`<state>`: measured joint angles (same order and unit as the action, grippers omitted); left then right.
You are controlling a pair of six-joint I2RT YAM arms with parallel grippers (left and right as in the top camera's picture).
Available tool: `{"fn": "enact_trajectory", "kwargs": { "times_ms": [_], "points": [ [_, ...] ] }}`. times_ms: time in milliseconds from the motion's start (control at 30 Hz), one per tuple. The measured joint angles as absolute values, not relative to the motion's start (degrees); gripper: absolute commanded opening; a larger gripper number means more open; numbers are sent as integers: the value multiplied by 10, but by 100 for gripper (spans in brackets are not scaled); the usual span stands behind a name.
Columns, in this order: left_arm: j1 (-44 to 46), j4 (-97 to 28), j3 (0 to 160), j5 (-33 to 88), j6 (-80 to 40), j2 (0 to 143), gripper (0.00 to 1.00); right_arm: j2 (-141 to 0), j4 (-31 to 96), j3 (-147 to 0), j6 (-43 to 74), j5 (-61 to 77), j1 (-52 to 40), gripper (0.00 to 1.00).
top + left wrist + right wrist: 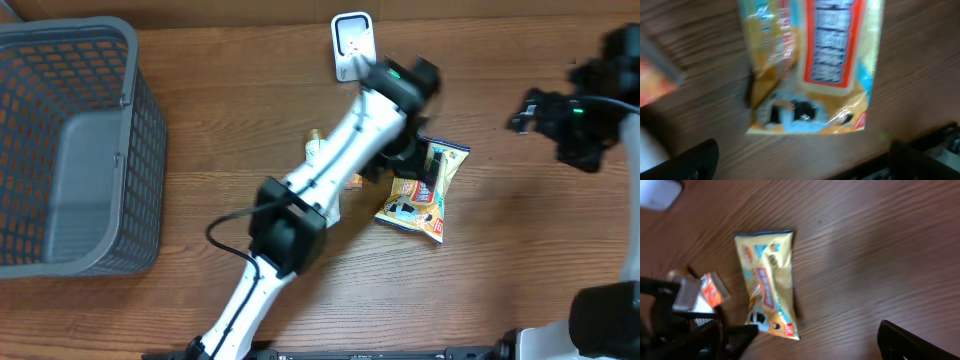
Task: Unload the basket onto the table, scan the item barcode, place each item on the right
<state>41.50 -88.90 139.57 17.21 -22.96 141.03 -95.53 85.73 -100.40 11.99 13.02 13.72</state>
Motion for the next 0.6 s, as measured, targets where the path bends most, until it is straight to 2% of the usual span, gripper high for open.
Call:
{"fn": "enact_trajectory", "kwargs": {
  "times_ms": [300,400,467,500,533,567,600],
  "points": [
    [503,-749,1297,93,-241,1410,99,-954,844,-1004,120,125,220,100],
    [509,-718,1262,61,-252,1410,87,-954,839,-1004,120,124,222,100],
    [509,-695,1243,31,-266,1410,65,-954,840,-1004,120,124,222,100],
    [509,-691,1235,17,-271,1410,45,-954,840,-1004,120,124,222,100],
    [509,-690,1230,7,-279,1410,30,-954,839,-1004,120,124,222,100],
    [509,-691,1228,-2,-287,1410,9,-954,840,-1004,120,124,222,100],
    [509,-691,1227,-11,-291,1409,4,-954,840,-1004,120,124,222,100]
  ]
}}
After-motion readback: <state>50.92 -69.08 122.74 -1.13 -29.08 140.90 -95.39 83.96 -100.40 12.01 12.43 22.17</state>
